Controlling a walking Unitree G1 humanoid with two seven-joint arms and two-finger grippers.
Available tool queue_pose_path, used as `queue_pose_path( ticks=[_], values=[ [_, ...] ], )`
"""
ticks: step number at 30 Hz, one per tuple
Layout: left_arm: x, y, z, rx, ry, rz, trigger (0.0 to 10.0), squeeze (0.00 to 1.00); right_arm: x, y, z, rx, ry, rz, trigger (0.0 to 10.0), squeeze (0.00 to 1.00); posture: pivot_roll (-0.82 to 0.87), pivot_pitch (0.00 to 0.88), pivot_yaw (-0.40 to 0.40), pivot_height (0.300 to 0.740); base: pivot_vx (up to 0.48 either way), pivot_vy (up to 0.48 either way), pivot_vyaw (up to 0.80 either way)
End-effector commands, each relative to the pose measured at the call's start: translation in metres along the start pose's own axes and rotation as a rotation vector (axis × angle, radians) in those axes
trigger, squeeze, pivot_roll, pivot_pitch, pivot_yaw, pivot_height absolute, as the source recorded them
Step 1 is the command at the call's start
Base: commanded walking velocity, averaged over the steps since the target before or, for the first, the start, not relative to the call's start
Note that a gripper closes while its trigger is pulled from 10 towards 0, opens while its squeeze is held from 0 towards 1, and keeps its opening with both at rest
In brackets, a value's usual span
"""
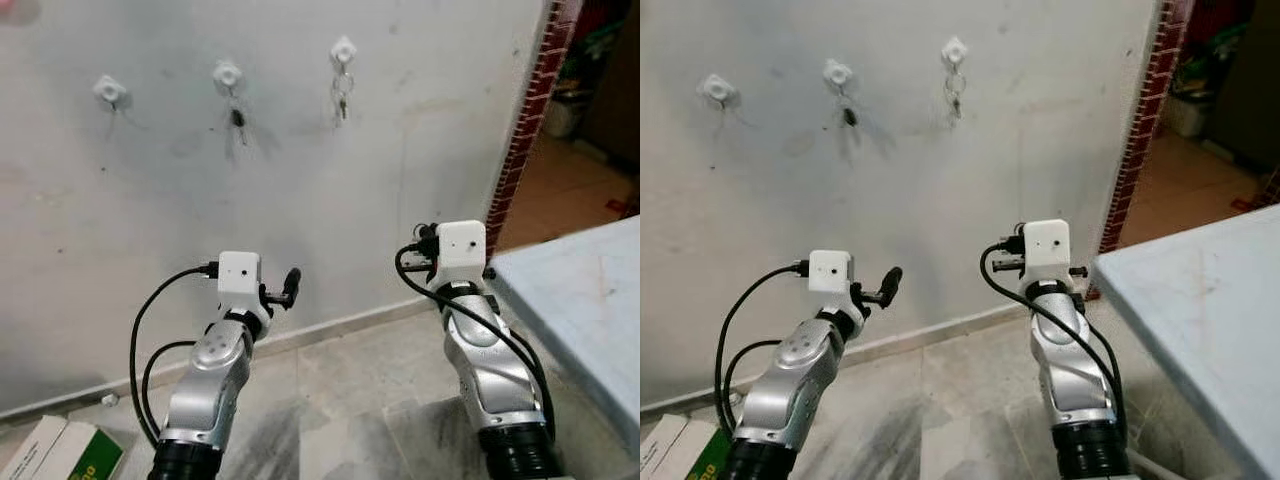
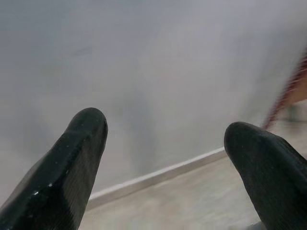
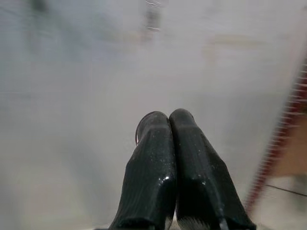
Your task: Hang keys on a hook
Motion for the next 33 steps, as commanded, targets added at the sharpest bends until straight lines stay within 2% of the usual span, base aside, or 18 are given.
queue_pose_path(
  ticks=[1, 7, 16, 27, 33],
  values=[
    [0.0049, 0.0014, 0.0025, 0.003, -0.001, -0.006, 10.0, 0.00, 0.0095, 0.0011, 0.0053, 0.015, -0.012, -0.024, 10.0, 0.00, -0.04, 0.000, 0.092, 0.740, 0.000, 0.439, 0.00],
    [0.0050, 0.0016, 0.0020, 0.000, 0.004, 0.000, 10.0, 0.00, 0.0097, 0.0013, 0.0058, 0.017, -0.013, -0.021, 10.0, 0.00, -0.04, 0.000, 0.092, 0.740, 0.000, 0.426, 0.00],
    [0.0033, 0.0007, 0.0038, 0.016, 0.024, 0.015, 10.0, 0.00, 0.0057, 0.0017, 0.0053, 0.018, -0.015, -0.007, 10.0, 0.00, -0.03, 0.000, 0.083, 0.740, 0.000, 0.000, 0.00],
    [0.0050, 0.0025, 0.0087, 0.040, 0.064, 0.006, 10.0, 0.00, 0.0056, 0.0035, 0.0087, 0.032, -0.028, 0.002, 10.0, 0.00, -0.04, 0.000, 0.083, 0.740, 0.000, 0.000, 0.80],
    [0.0068, 0.0026, 0.0096, 0.048, 0.044, -0.006, 10.0, 0.00, 0.0046, 0.0033, 0.0091, 0.033, -0.028, 0.005, 10.0, 0.00, -0.04, 0.000, 0.082, 0.740, 0.000, 0.000, 0.80]
  ],
)
Point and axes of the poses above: a point about 5 cm out from each wrist's last joint towards the gripper, its own y axis pointing out of the wrist towards the gripper, its own z axis along the axis of the wrist's last joint, x = y × z, the point moved 5 cm from there along y, pointing out of the wrist towards the gripper, and after that the axes turned 5 degrees about y, right-handed, at the moved point
